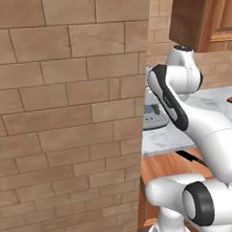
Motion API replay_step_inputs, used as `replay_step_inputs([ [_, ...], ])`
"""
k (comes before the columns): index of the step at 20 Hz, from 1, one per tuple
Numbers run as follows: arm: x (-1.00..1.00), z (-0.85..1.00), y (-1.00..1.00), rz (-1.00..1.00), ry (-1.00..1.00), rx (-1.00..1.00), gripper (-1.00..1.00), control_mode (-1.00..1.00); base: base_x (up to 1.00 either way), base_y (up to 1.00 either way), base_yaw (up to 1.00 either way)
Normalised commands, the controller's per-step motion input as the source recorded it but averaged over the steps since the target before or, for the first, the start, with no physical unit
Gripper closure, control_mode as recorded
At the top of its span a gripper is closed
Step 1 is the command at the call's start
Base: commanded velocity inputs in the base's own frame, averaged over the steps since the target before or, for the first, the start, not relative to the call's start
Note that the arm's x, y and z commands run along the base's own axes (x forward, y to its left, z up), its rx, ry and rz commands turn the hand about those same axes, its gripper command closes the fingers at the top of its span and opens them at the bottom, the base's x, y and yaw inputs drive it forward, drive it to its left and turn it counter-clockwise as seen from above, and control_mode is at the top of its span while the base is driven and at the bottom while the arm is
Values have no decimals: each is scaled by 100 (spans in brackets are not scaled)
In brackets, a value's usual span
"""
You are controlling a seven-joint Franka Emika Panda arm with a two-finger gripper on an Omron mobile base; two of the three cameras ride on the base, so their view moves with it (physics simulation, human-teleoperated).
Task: Pick up the knife from the drawer and place it on the cutting board. Then place the meat from the plate to the cutting board.
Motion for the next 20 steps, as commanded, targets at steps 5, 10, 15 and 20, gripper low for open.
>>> replay_step_inputs([
  [5,0,0,0,0,0,0,-100,100,-27,-23,0],
  [10,0,0,0,0,0,0,-100,100,-61,-77,0],
  [15,0,0,0,0,0,0,-100,100,-39,-82,0],
  [20,0,0,0,0,0,0,-100,100,-15,-87,2],
])
